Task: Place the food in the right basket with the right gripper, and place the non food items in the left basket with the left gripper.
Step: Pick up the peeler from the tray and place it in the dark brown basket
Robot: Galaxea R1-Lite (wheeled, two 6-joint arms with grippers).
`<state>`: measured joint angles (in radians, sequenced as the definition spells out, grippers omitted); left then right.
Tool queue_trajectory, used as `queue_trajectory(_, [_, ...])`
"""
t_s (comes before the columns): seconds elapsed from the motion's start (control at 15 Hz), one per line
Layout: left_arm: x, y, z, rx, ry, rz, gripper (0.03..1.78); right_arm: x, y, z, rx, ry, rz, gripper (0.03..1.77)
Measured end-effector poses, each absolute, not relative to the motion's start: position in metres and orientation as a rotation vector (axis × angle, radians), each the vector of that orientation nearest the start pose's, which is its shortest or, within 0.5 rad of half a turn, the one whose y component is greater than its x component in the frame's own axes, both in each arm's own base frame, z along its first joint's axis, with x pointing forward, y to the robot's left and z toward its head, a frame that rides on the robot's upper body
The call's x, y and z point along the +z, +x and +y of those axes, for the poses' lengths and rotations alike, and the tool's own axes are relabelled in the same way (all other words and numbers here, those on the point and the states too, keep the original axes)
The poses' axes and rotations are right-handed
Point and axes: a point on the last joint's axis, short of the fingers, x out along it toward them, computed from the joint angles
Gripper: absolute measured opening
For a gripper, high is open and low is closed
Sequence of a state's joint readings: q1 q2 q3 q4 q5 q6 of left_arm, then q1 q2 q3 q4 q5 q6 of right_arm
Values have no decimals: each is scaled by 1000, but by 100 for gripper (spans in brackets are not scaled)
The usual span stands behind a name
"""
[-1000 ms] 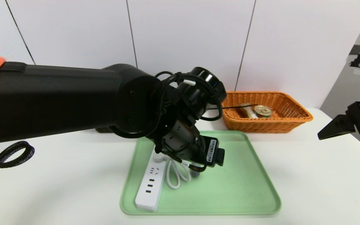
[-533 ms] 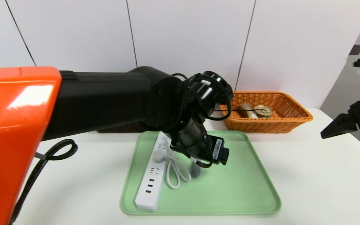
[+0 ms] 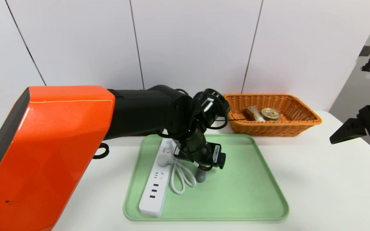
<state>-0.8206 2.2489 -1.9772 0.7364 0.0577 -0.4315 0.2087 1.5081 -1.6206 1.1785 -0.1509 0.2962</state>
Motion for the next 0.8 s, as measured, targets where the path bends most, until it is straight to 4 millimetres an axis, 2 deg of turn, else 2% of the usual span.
queue_trajectory(0.8, [156, 293, -323, -452, 101, 1075, 169, 304, 193, 37, -102, 74, 1045, 171])
